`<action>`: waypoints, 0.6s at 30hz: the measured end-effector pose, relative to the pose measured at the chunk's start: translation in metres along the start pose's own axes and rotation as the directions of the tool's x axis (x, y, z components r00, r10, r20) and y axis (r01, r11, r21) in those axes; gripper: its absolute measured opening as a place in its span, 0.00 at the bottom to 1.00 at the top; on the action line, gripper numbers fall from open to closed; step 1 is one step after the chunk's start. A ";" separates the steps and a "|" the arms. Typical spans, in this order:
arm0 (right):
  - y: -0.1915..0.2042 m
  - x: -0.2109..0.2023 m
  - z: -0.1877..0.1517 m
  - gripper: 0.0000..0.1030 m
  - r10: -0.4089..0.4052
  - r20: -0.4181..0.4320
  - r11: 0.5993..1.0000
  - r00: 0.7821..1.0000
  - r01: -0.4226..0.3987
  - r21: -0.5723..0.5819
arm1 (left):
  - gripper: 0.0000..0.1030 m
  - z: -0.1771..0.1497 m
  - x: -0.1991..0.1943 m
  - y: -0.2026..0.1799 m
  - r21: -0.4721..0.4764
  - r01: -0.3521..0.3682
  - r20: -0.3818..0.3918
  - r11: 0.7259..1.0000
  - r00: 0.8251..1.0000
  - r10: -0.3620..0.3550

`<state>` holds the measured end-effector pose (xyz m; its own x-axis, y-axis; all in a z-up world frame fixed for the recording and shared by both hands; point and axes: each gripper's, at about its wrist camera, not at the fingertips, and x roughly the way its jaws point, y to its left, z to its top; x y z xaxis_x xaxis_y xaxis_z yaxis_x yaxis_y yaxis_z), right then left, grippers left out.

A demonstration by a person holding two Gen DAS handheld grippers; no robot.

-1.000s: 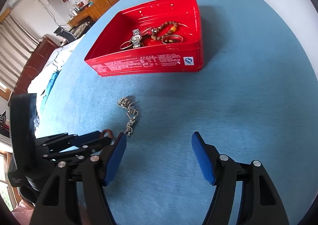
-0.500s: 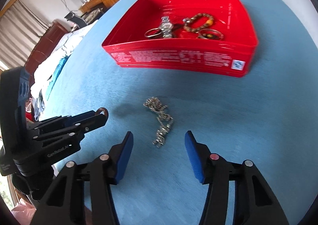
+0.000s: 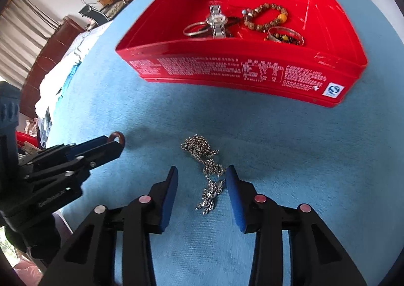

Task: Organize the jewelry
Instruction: 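Grasp the brown wooden ring with the left gripper while the right gripper grasps the silver chain necklace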

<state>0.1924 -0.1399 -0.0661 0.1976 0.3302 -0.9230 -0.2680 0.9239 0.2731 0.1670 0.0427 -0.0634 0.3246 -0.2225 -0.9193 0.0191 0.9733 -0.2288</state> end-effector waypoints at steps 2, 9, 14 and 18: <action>0.001 0.005 0.002 0.38 -0.007 -0.003 1.000 1.000 0.007 -0.008 | 0.26 0.001 0.001 0.000 -0.001 0.003 -0.002 1.000 1.000 -0.003; 0.010 0.011 0.005 0.31 -0.063 0.018 0.995 0.998 0.064 -0.071 | 0.26 0.003 0.002 0.004 -0.004 0.012 -0.009 1.000 1.000 -0.012; 0.006 0.015 0.012 0.23 -0.068 0.020 0.996 0.997 0.069 -0.060 | 0.26 0.004 0.004 0.007 -0.009 0.019 -0.013 1.000 1.000 -0.019; 0.008 0.013 0.009 0.16 -0.104 0.036 0.992 0.994 0.106 -0.068 | 0.26 0.004 0.004 0.007 -0.010 0.019 -0.010 1.000 1.000 -0.019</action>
<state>0.2011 -0.1263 -0.0734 0.2583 0.2395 -0.9359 -0.3088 0.9384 0.1549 0.1726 0.0491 -0.0673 0.3143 -0.2419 -0.9180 0.0158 0.9682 -0.2497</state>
